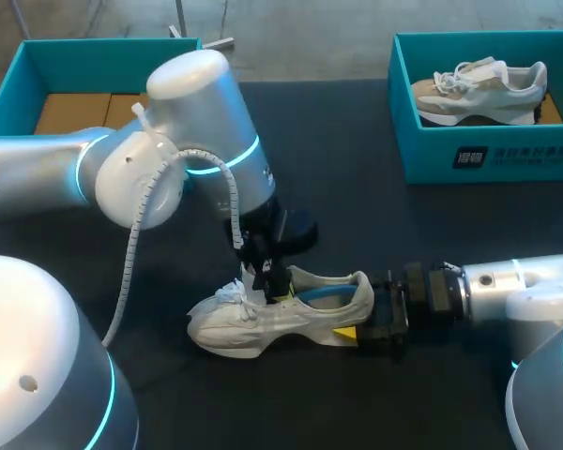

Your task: Take the shoe out of the shoebox, open the shoe tongue, remove and reinsert the insole, then place the shoe into the shoebox

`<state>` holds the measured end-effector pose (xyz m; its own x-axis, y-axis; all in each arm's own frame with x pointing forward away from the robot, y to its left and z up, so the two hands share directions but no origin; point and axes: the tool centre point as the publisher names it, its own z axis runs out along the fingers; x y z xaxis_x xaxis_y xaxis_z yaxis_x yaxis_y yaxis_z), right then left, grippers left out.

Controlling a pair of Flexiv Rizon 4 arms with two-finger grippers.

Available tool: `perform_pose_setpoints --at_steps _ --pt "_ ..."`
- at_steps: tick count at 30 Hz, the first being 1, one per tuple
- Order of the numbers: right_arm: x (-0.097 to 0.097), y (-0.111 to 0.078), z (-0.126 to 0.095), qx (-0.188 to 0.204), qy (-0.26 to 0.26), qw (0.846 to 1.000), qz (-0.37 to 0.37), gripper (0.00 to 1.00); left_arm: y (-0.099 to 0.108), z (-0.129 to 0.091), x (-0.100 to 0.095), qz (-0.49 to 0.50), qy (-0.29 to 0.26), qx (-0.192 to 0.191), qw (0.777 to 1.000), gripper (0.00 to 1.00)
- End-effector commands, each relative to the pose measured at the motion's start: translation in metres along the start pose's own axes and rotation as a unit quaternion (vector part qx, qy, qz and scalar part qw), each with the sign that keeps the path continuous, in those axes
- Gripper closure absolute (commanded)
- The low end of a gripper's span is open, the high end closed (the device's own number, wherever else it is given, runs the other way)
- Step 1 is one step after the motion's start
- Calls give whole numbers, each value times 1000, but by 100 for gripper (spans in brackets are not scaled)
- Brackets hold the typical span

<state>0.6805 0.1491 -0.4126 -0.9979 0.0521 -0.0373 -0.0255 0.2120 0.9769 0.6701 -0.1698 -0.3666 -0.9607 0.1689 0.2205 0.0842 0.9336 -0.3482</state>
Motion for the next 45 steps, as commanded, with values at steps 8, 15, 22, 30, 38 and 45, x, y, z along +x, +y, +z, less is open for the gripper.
perform_pose_setpoints --at_steps 8,15,22,30,38,45 --pt "1 0 2 3 0 1000 0 100 2 -4 3 7 -11 16 1000 100" --pt "1 0 2 3 0 1000 0 100 0 -9 4 8 -18 20 1000 100" --pt "1 0 2 3 0 1000 0 100 -1 -9 5 6 -21 22 1000 100" --pt "1 0 2 3 0 1000 0 100 -5 -17 5 10 -32 25 999 93" --pt "1 0 2 3 0 1000 0 100 -8 -25 4 18 -45 27 998 68" --pt "1 0 2 3 0 1000 0 100 -13 -30 6 27 -62 24 997 66"
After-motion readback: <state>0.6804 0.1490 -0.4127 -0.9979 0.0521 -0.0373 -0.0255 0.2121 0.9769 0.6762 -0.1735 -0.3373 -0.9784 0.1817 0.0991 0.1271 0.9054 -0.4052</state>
